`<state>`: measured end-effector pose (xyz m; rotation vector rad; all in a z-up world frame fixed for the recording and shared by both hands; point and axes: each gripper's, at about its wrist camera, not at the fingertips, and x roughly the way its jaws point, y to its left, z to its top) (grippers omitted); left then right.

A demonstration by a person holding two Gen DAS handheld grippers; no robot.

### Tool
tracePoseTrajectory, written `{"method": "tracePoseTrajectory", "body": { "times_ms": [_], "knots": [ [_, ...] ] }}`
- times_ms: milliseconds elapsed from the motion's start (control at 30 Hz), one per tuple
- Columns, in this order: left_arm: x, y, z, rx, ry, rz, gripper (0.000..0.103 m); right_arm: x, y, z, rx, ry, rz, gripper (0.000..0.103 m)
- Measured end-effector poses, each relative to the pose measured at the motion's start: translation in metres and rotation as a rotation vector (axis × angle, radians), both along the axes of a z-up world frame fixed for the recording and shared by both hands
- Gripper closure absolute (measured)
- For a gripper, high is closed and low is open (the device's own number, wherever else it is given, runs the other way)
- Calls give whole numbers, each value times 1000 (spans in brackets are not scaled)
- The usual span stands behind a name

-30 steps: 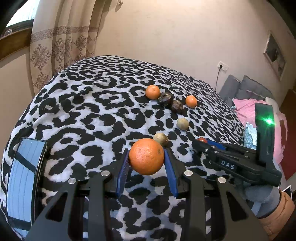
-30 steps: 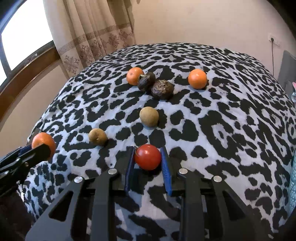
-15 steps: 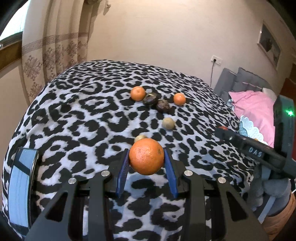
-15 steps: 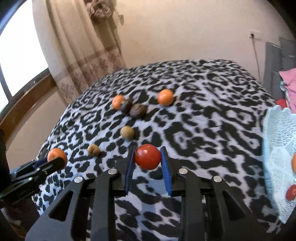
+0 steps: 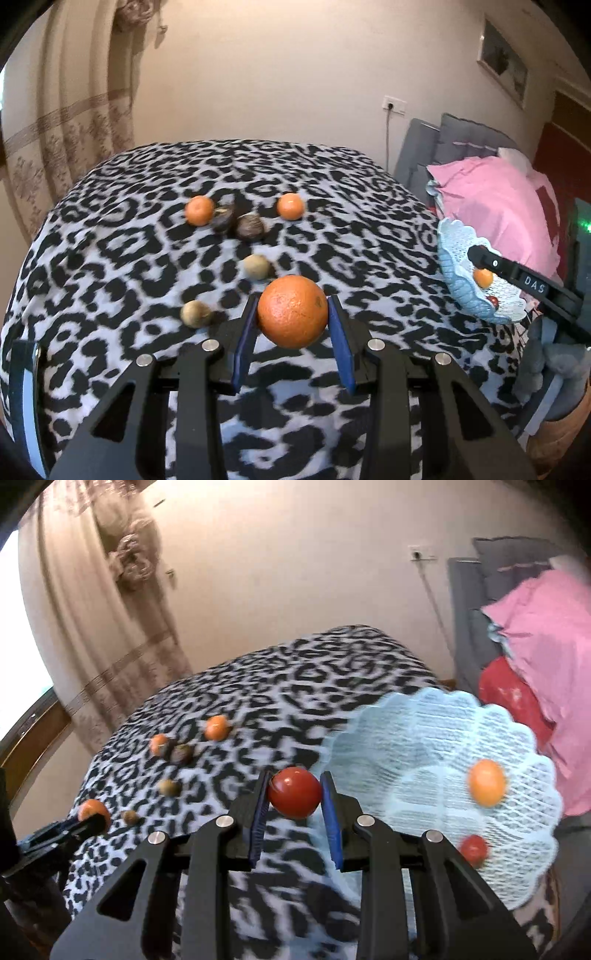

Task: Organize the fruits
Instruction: 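Carry the tomato into the basket and open the right gripper while the left holds the orange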

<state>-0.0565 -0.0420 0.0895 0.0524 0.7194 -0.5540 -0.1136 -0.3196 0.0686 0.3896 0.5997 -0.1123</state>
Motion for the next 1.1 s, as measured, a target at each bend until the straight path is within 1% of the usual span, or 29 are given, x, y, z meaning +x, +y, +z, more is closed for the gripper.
{"method": "tracePoseTrajectory", "body": {
  "times_ms": [233,533,567,600,633,667,733,1100],
  "knots": [
    [-5,-32,4,19,-9,-63,65,-19,-28,-22,23,45,-64,75],
    [-10,-65,7,31,-16,-129,65,-31,-40,-37,32,69,-90,74],
    [-11,-67,7,32,-17,-134,65,-32,-41,-39,36,70,-92,73],
    [-11,-70,8,32,-18,-141,65,-34,-42,-40,41,70,-94,71],
    [-12,-73,8,33,-19,-145,65,-34,-43,-40,44,69,-96,65],
    [-12,-75,8,35,-19,-150,65,-35,-44,-40,45,65,-97,63],
    [-12,-82,8,40,-20,-162,65,-37,-45,-39,39,58,-98,61],
    [-22,-126,12,64,-45,-255,65,-51,-56,-35,31,21,-119,61]
  ]
}}
